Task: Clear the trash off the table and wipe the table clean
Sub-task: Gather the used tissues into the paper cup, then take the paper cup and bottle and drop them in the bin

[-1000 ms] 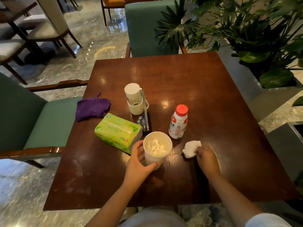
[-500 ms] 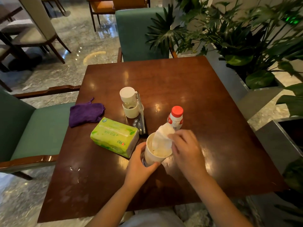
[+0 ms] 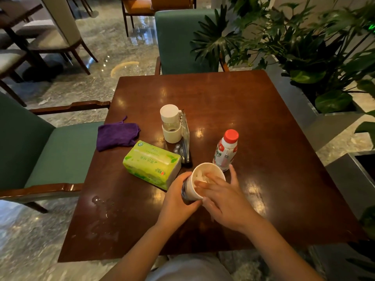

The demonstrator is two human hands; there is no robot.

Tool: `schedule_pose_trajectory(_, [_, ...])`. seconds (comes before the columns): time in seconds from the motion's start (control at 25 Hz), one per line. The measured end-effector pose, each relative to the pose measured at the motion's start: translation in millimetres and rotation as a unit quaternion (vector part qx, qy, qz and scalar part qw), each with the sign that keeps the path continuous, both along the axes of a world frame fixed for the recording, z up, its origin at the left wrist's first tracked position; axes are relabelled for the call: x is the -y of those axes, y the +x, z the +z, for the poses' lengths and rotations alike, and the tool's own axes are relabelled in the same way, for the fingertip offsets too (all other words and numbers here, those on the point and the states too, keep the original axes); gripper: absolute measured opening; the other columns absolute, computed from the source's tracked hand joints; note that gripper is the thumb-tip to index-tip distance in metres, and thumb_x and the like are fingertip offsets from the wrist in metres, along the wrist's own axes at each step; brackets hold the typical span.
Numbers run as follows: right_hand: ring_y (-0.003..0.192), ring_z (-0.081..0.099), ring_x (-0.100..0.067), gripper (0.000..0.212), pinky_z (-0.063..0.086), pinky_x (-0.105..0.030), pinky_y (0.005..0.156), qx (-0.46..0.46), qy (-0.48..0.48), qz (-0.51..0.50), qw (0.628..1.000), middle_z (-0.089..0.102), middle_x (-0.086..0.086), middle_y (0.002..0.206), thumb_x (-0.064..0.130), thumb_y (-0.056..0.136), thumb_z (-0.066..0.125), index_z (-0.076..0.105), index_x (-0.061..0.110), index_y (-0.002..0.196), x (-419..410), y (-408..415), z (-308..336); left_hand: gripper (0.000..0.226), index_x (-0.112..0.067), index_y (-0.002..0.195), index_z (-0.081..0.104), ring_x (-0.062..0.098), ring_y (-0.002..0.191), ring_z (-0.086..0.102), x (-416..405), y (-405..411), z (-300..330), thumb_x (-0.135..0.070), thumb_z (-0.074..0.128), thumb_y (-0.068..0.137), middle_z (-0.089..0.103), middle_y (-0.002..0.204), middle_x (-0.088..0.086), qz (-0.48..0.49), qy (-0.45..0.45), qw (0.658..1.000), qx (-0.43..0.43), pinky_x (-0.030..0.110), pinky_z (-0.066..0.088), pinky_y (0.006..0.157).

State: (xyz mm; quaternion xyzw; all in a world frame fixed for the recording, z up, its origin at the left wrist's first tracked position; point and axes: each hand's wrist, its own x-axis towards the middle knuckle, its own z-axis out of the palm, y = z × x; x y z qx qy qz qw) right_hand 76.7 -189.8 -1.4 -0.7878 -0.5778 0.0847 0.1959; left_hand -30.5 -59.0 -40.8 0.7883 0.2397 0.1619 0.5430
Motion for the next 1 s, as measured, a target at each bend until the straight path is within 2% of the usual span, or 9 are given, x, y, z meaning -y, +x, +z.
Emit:
schedule_pose_trajectory(0.12, [0.132, 0.035, -0.013, 0.050, -0.011, -0.057, 0.110, -0.008, -0.006, -0.010, 1.000, 0.060, 0.012, 0.126, 0.045, 0.090, 0.023, 0.064, 0.027, 0.113, -0.7, 0.2, -1.4, 0.065, -0.040, 0.117, 0.045, 0.004, 0.110, 0.054, 3.2, -1.0, -3.6, -0.027, 0.081, 0.064, 0.056, 0.117, -0.013, 0.004, -0.005, 1.000, -0.002, 0.025, 0.049, 0.091])
schedule_pose_trajectory(0.24, [0.105, 0.055, -0.011, 0.034, 0.017, -0.047, 0.110, 0.009, 0.132, -0.081, 0.988, 0.069, 0.006, 0.103, 0.036, 0.089, 0.040, 0.068, 0.019, 0.098, 3.4, 7.6, 1.9, 0.068, -0.032, 0.120, 0.047, 0.006, 0.112, 0.053, 1.2, 0.7, -9.2, -0.034, 0.079, 0.060, 0.056, 0.120, -0.011, 0.032, -0.013, 0.999, -0.003, 0.030, 0.049, 0.092])
schedule_pose_trajectory(0.32, [0.090, 0.059, -0.018, 0.026, 0.039, -0.042, 0.094, 0.041, 0.210, -0.155, 0.964, 0.068, -0.002, 0.093, 0.028, 0.086, 0.048, 0.068, 0.013, 0.094, 4.6, 27.5, 4.6, 0.069, -0.036, 0.120, 0.046, 0.000, 0.113, 0.051, -1.0, 2.8, -9.0, -0.029, 0.081, 0.061, 0.054, 0.121, -0.015, 0.052, -0.009, 0.999, -0.003, 0.023, 0.047, 0.091])
schedule_pose_trajectory(0.4, [0.090, 0.056, -0.025, 0.028, 0.047, -0.040, 0.079, 0.068, 0.218, -0.233, 0.945, 0.063, -0.009, 0.098, 0.025, 0.083, 0.056, 0.065, 0.009, 0.103, 0.5, 55.0, 10.5, 0.071, -0.045, 0.115, 0.043, -0.008, 0.111, 0.048, -2.1, 4.9, -5.4, -0.018, 0.083, 0.063, 0.052, 0.119, -0.021, 0.068, -0.010, 0.998, 0.002, 0.010, 0.043, 0.087])
schedule_pose_trajectory(0.52, [0.115, 0.045, -0.030, 0.057, 0.046, -0.044, 0.086, 0.074, 0.106, -0.289, 0.949, 0.050, -0.014, 0.126, 0.023, 0.078, 0.071, 0.049, 0.017, 0.130, -13.8, 92.3, 14.6, 0.071, -0.043, 0.113, 0.043, -0.013, 0.109, 0.047, -2.4, 6.8, -4.6, -0.009, 0.082, 0.065, 0.050, 0.118, -0.024, 0.081, -0.019, 0.997, 0.005, 0.004, 0.039, 0.084])
schedule_pose_trajectory(0.64, [0.126, 0.038, -0.031, 0.068, 0.044, -0.045, 0.092, 0.048, 0.028, -0.264, 0.963, 0.040, -0.011, 0.140, 0.025, 0.080, 0.070, 0.036, 0.025, 0.139, -25.7, 115.3, 6.3, 0.075, -0.037, 0.122, 0.042, -0.003, 0.114, 0.049, -2.6, 7.3, -8.0, -0.013, 0.083, 0.064, 0.051, 0.122, -0.020, 0.102, -0.021, 0.995, 0.003, 0.010, 0.042, 0.090])
schedule_pose_trajectory(0.72, [0.114, 0.049, -0.029, 0.059, 0.048, -0.042, 0.084, 0.027, 0.029, -0.236, 0.971, 0.048, -0.008, 0.130, 0.023, 0.082, 0.067, 0.042, 0.022, 0.135, -29.6, 122.8, -0.8, 0.074, -0.045, 0.118, 0.042, -0.002, 0.114, 0.049, -2.9, 8.3, -7.8, -0.015, 0.083, 0.064, 0.050, 0.121, -0.025, 0.120, -0.017, 0.993, 0.000, 0.013, 0.044, 0.090])
schedule_pose_trajectory(0.84, [0.093, 0.059, -0.028, 0.049, 0.051, -0.037, 0.070, 0.023, 0.067, -0.221, 0.973, 0.057, -0.008, 0.110, 0.017, 0.081, 0.067, 0.052, 0.018, 0.128, -29.9, 124.2, -3.9, 0.072, -0.049, 0.112, 0.042, -0.012, 0.110, 0.047, -0.5, 10.2, -3.2, -0.013, 0.082, 0.065, 0.048, 0.117, -0.030, 0.140, -0.015, 0.990, -0.002, 0.008, 0.041, 0.086])
schedule_pose_trajectory(1.0, [0.089, 0.060, -0.024, 0.049, 0.055, -0.040, 0.068, 0.004, 0.084, -0.196, 0.977, 0.054, -0.003, 0.106, 0.018, 0.079, 0.070, 0.054, 0.021, 0.125, -18.9, 108.1, 0.5, 0.069, -0.047, 0.110, 0.043, -0.016, 0.106, 0.047, 5.7, 10.0, 2.1, -0.009, 0.080, 0.067, 0.049, 0.115, -0.030, 0.168, -0.025, 0.985, 0.009, 0.003, 0.040, 0.082])
